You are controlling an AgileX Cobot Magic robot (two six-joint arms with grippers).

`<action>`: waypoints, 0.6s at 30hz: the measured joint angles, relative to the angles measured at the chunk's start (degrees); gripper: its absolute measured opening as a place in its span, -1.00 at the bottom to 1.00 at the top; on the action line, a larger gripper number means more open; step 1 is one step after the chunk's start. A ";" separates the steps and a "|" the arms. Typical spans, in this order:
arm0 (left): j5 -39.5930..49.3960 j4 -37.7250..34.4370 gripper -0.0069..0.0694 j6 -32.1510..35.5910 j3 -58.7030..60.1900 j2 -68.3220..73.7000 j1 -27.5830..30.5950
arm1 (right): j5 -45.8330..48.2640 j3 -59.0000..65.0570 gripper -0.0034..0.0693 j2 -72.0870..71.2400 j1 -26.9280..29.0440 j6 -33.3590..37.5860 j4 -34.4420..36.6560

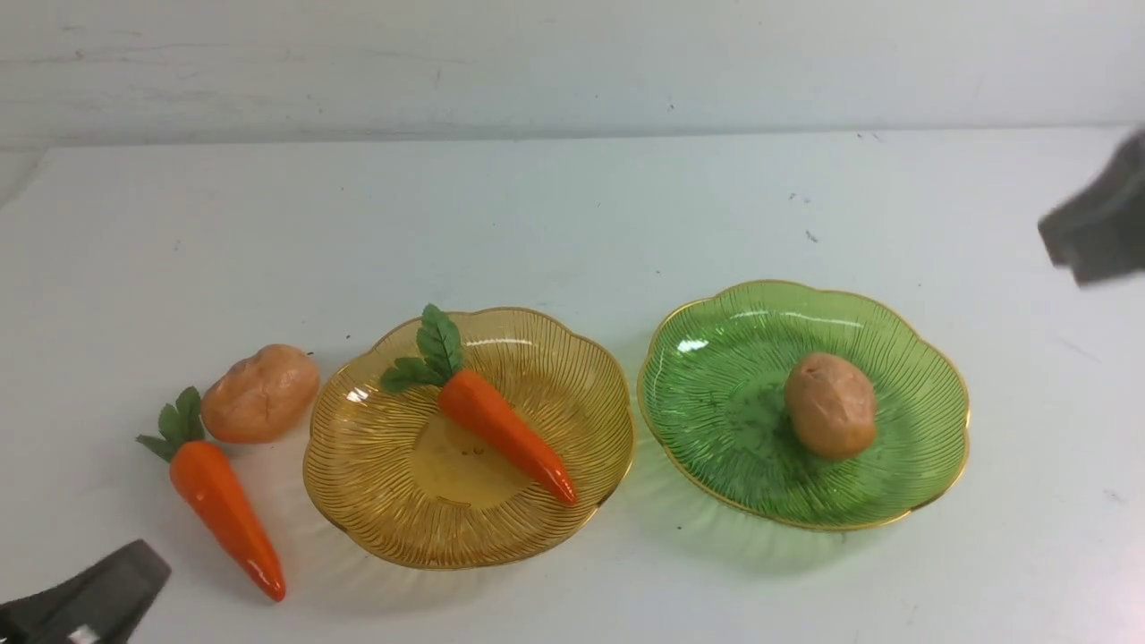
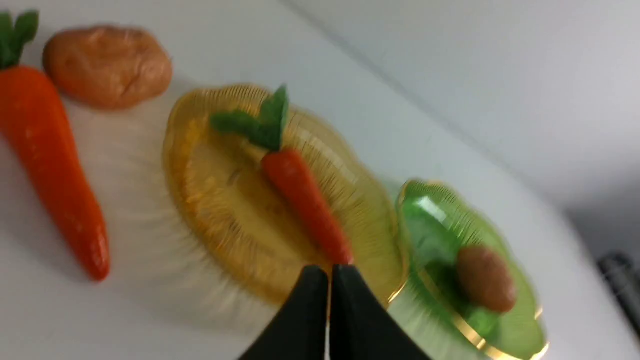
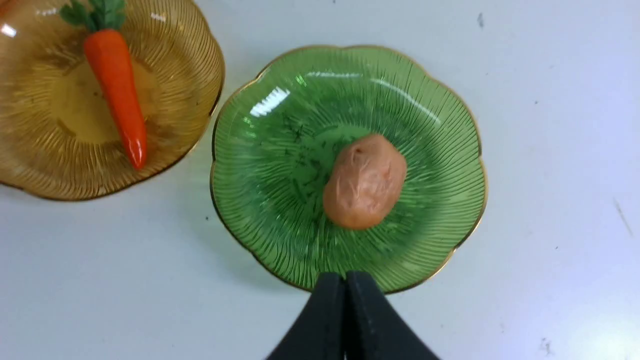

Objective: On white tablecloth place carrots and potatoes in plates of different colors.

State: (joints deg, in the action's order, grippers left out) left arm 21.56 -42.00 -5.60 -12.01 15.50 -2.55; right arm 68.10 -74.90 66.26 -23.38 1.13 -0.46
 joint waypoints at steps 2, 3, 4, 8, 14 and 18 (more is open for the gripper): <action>5.15 4.67 -0.83 -1.63 -3.68 6.99 0.00 | -2.65 5.43 -0.95 -3.69 0.00 -0.13 0.46; 8.28 6.90 -0.83 -2.43 -5.88 11.18 0.00 | -4.06 9.53 -0.95 -5.59 0.00 -0.14 0.46; 11.40 10.85 -0.83 -3.61 -8.12 15.35 0.00 | -4.73 11.36 -0.95 -6.55 0.00 -0.14 0.46; 21.16 28.69 -0.82 -10.65 -19.03 35.51 0.00 | -5.05 20.10 -0.95 -10.24 0.00 -0.14 -1.56; 21.68 44.60 -0.44 -25.71 -29.08 53.82 0.00 | -4.83 20.98 -0.95 -10.90 0.00 -1.86 -6.07; 21.63 45.98 0.04 -27.02 -33.87 61.20 0.00 | -5.98 20.98 -0.95 -10.95 0.00 -2.04 -6.14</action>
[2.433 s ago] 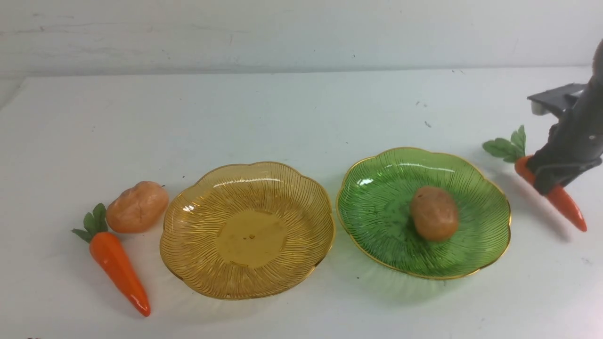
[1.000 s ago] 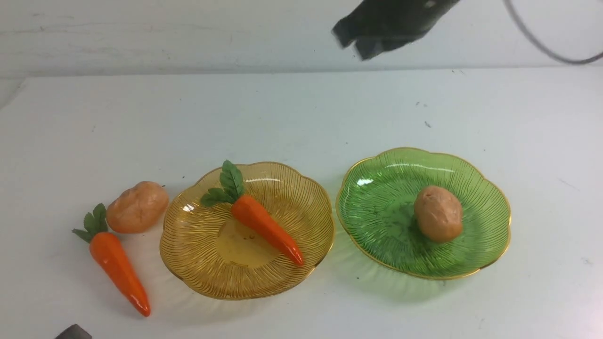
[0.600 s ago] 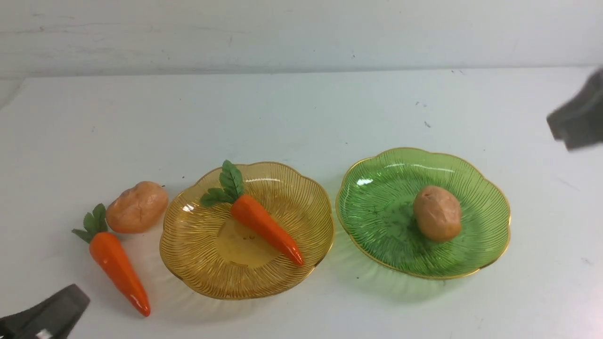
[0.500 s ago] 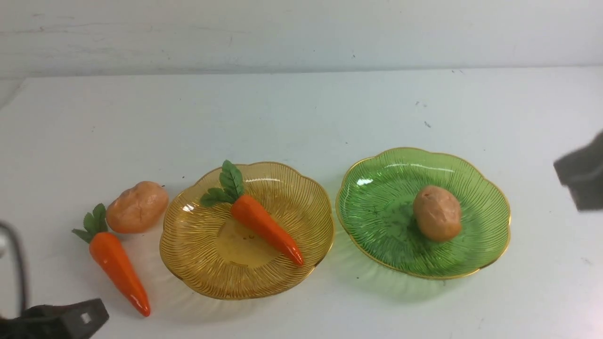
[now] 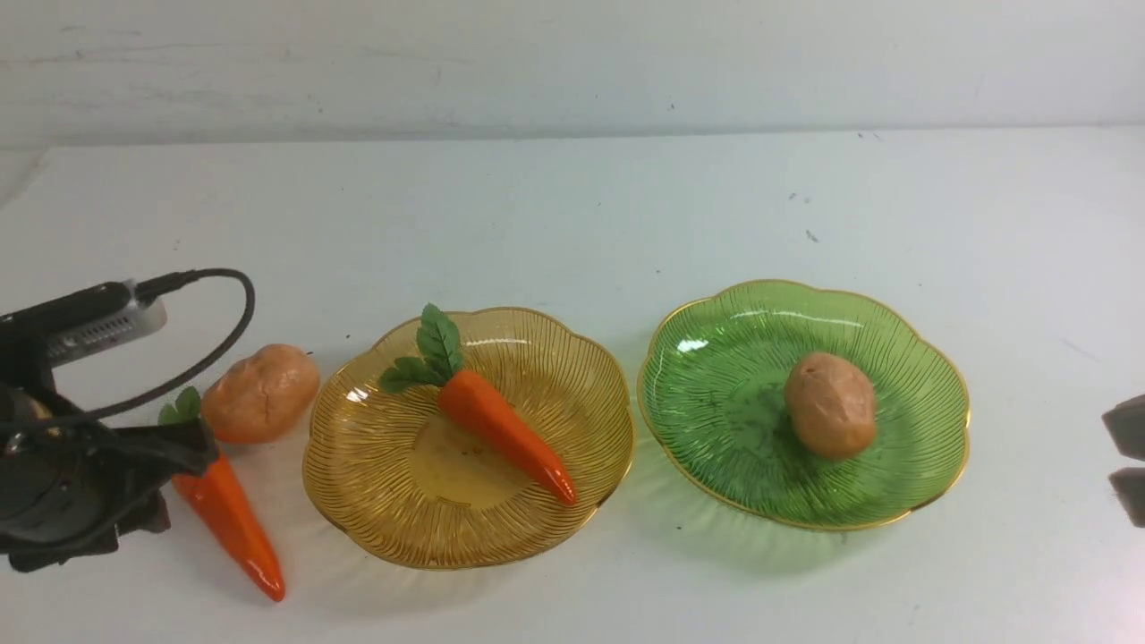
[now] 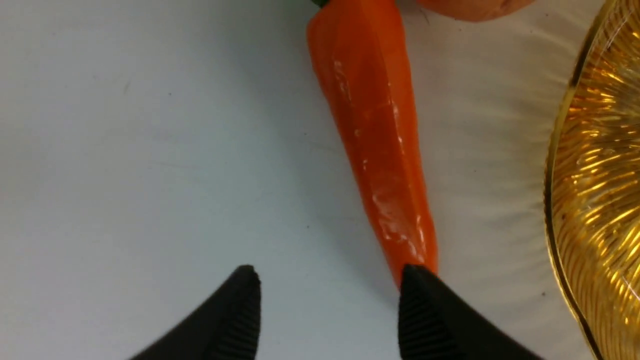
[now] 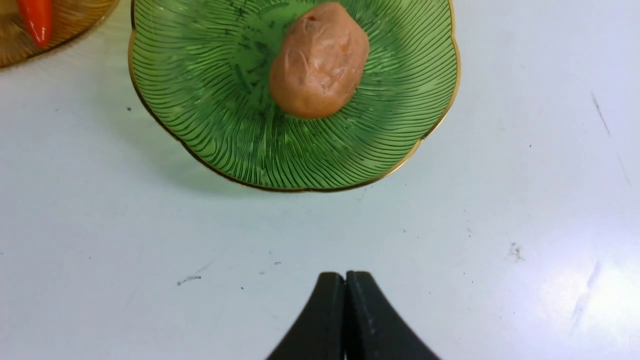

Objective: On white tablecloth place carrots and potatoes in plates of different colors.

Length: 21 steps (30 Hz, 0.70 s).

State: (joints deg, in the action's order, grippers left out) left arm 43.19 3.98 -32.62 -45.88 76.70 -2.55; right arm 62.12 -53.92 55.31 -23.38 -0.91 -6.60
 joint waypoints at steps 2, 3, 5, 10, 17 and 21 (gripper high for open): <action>-0.24 0.06 0.21 -0.12 -0.84 1.78 0.00 | -0.17 0.00 -0.95 -0.06 0.00 -0.05 0.00; -0.54 0.07 0.29 -0.21 -1.07 2.74 0.00 | -0.34 0.00 -0.95 -0.13 0.00 -0.04 0.00; -3.15 0.13 0.48 -0.38 -1.42 5.54 0.00 | -0.93 0.00 -0.95 -0.24 0.00 -0.04 -0.05; -10.65 0.31 0.61 -1.32 -1.56 12.64 0.00 | -1.20 0.00 -0.95 -0.24 0.00 -0.04 -0.18; -13.30 0.75 0.52 -3.46 -1.79 21.35 -0.06 | -0.52 0.00 -0.95 -0.24 0.00 -0.04 -0.18; -11.09 1.66 0.18 -2.68 -2.76 21.83 -0.06 | -0.09 0.00 -0.95 -0.24 0.00 -0.04 -0.18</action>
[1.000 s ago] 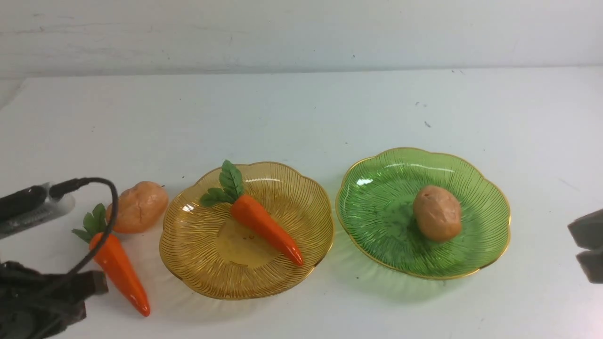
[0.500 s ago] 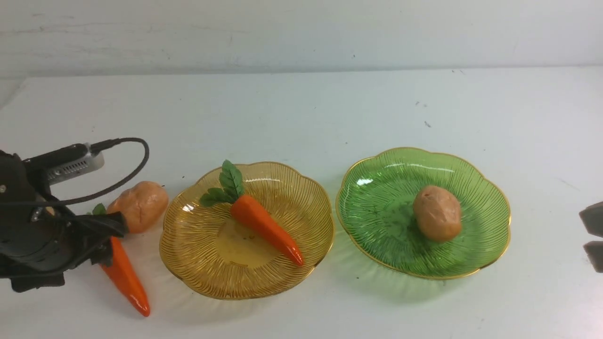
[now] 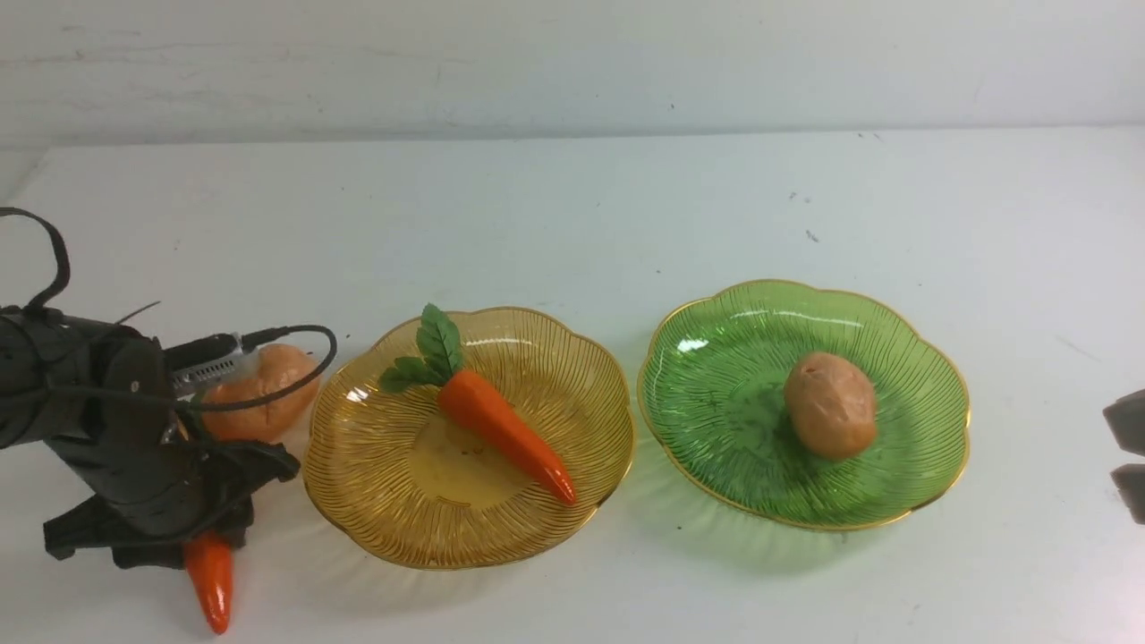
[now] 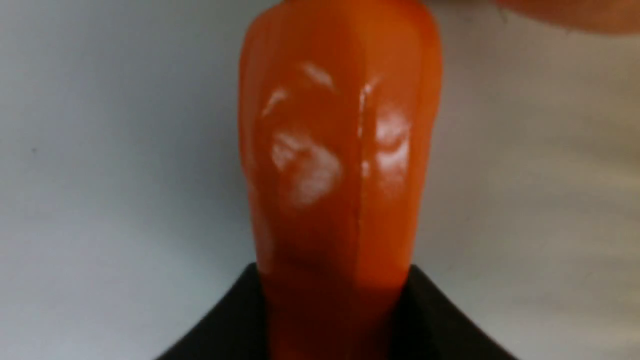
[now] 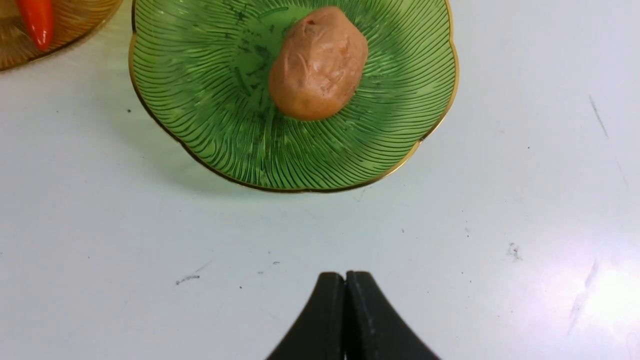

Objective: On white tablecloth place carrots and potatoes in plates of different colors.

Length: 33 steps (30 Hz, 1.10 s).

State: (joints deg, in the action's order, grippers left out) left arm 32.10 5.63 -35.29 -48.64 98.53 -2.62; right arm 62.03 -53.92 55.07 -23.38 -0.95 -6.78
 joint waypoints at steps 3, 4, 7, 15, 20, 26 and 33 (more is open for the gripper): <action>6.52 0.90 -0.21 2.40 -1.19 -0.85 -0.05 | 0.45 0.00 -0.95 0.00 0.00 0.00 -0.05; 10.64 1.20 -0.26 3.91 -2.23 -2.79 -0.05 | 0.57 0.00 -0.95 0.00 0.00 0.00 -0.05; 16.06 -0.50 -0.27 7.15 -6.15 -11.29 -0.05 | 0.64 0.00 -0.95 0.00 0.00 0.00 -0.19; 8.23 -27.50 -0.15 28.77 -8.95 -10.85 -9.11 | 0.18 0.00 -0.95 0.00 0.00 0.00 -0.26; 4.46 -30.14 0.40 32.09 -14.14 -2.15 -10.27 | 0.18 0.00 -0.95 0.00 0.00 0.00 -0.26; 5.01 -27.29 0.95 33.47 -18.01 0.45 -10.27 | 0.18 0.00 -0.95 0.00 0.00 0.00 -0.26; 22.54 -18.46 0.56 33.77 -32.90 -2.43 -6.48 | 0.23 0.00 -0.95 0.00 0.00 0.00 -0.14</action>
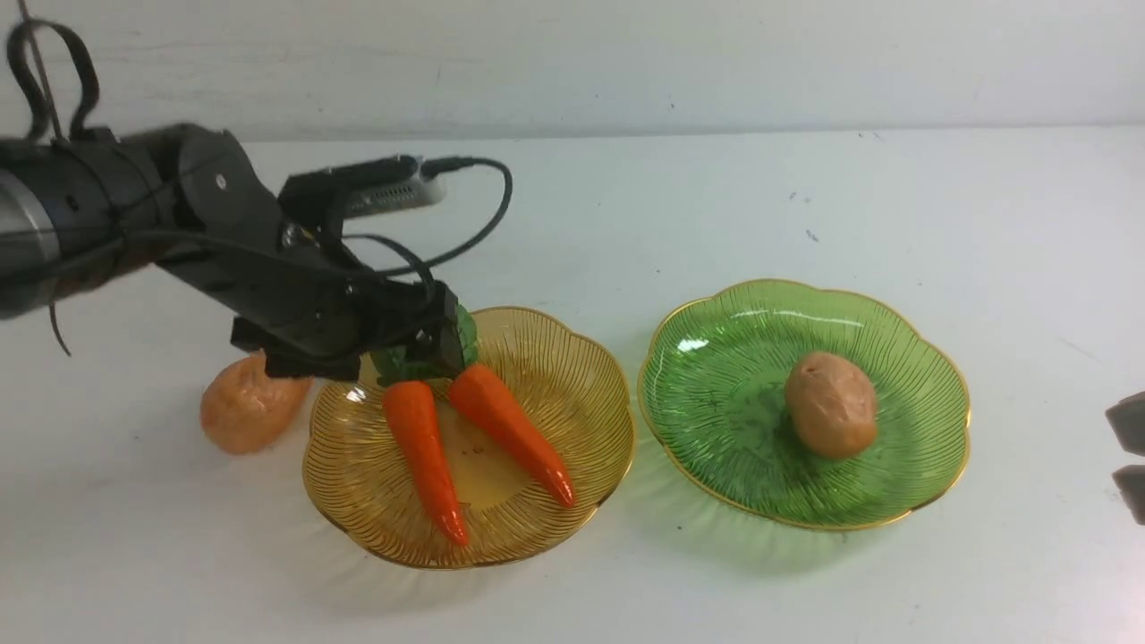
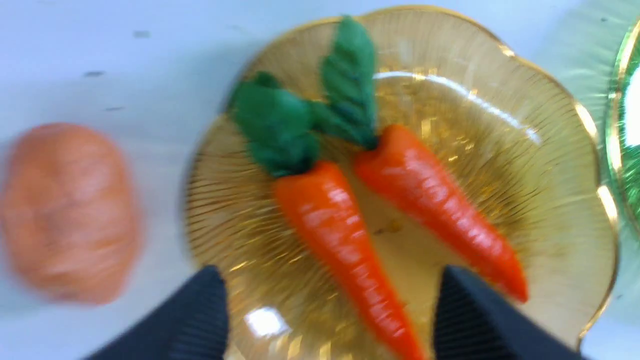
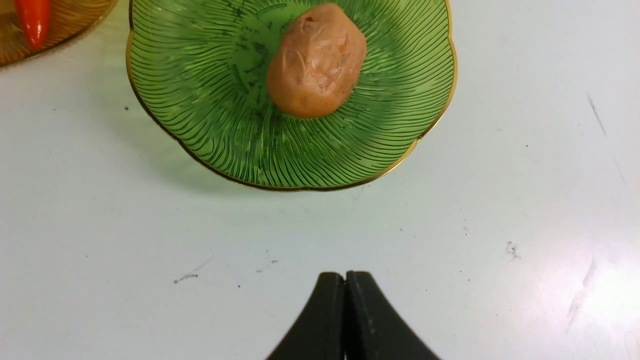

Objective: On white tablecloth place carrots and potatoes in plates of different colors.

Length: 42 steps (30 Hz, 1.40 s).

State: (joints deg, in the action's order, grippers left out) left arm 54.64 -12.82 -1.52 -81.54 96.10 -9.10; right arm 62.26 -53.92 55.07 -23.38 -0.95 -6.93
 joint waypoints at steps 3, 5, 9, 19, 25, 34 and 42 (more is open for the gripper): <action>7.03 3.34 0.06 0.00 -3.56 -0.39 2.68 | 0.00 0.00 -0.95 0.00 0.00 0.00 0.53; 11.10 5.69 -0.37 0.00 -4.15 -0.40 4.76 | -0.06 0.00 -0.95 0.00 0.00 0.00 0.98; 13.31 7.80 -0.74 -1.05 -2.92 0.45 7.56 | -0.11 0.00 -0.95 0.00 0.00 0.00 1.24; 7.51 8.91 -0.23 -10.53 -2.41 6.21 7.91 | -0.90 0.34 -0.95 0.00 0.00 0.00 1.23; 1.49 14.23 0.43 -17.98 -2.41 8.11 7.91 | -0.94 0.46 -0.95 0.00 0.00 0.00 1.41; -2.35 16.85 0.97 -22.54 -2.41 16.88 7.91 | -1.85 0.52 -0.95 0.00 0.00 -1.22 1.42; -5.27 14.45 0.72 -22.93 -2.41 22.02 7.91 | -2.70 0.52 -0.95 0.00 0.00 -2.57 1.47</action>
State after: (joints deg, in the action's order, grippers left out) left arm 49.37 1.63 -24.45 -83.94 118.12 -1.19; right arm 59.56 -53.40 55.07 -23.38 -3.52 -5.46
